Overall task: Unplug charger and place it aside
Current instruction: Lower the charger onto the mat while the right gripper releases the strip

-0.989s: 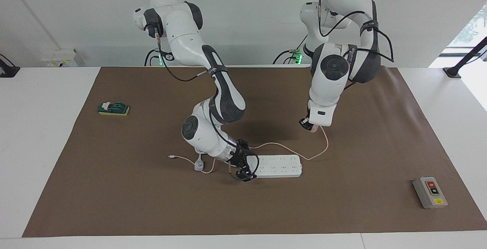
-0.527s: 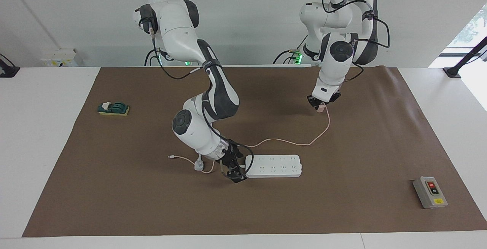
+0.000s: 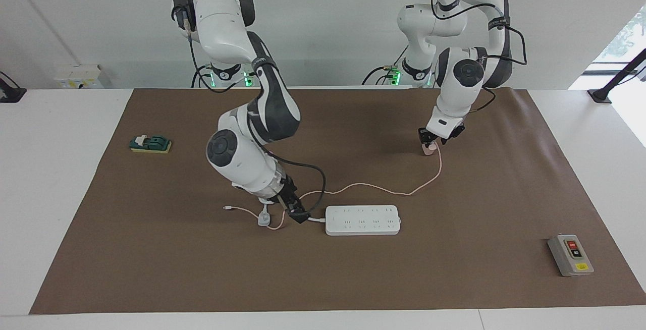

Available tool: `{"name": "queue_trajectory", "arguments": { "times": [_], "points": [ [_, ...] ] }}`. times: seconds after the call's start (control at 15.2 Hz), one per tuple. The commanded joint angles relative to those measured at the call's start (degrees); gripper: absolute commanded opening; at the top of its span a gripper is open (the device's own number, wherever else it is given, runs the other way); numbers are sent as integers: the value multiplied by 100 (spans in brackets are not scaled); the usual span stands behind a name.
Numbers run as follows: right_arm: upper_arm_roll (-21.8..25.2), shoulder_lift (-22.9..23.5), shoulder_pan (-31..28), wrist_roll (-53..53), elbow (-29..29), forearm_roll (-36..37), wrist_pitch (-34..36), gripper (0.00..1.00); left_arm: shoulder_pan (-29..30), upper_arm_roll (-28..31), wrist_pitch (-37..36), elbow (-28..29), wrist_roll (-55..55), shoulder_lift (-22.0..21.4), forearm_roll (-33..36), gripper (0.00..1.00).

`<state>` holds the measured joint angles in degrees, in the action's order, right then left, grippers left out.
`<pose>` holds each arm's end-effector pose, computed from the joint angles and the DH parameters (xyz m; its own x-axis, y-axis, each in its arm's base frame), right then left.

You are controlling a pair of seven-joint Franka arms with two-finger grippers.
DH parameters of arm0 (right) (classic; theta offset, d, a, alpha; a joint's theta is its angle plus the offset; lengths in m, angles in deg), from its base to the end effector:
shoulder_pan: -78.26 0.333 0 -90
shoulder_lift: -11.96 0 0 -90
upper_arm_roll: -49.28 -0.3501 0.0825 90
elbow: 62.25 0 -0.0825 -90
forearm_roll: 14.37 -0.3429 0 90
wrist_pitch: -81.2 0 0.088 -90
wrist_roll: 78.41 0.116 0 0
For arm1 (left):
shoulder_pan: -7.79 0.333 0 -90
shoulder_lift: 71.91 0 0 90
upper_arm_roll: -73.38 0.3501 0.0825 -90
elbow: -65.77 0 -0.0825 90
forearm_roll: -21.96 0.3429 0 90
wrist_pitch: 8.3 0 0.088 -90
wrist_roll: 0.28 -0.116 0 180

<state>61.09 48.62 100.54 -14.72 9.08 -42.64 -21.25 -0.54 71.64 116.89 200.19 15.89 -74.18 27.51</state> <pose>0.6759 0.2108 0.4249 0.4987 -0.7935 -0.3489 -0.8573 -0.5109 -0.0636 0.4454 -0.0748 0.3915 0.9939 0.0508 -0.0981 0.0405 -0.9937 -0.1043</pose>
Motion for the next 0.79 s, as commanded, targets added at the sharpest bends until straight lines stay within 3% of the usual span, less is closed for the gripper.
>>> {"name": "queue_trajectory", "arguments": {
  "times": [0.0, 0.2, 0.33, 0.73],
  "points": [
    [110, -518, 31, -698, 406, 584, 478, 100, 525, -29, 103, 67, -693, -71, 105, 100],
    [119, -1273, -74, -1620, 1082, 1122, 638, 100, 780, -29, -143, -99, -941, -194, 96, 100],
    [119, -1713, -189, -2262, 1408, 1333, 901, 100, 886, -29, -668, -519, -959, -186, 96, 100],
    [-12, -2242, -1093, -4502, 1374, 1992, 1834, 100, 1123, -11, -1996, -2092, -862, -124, 17, 100]
  ]
}}
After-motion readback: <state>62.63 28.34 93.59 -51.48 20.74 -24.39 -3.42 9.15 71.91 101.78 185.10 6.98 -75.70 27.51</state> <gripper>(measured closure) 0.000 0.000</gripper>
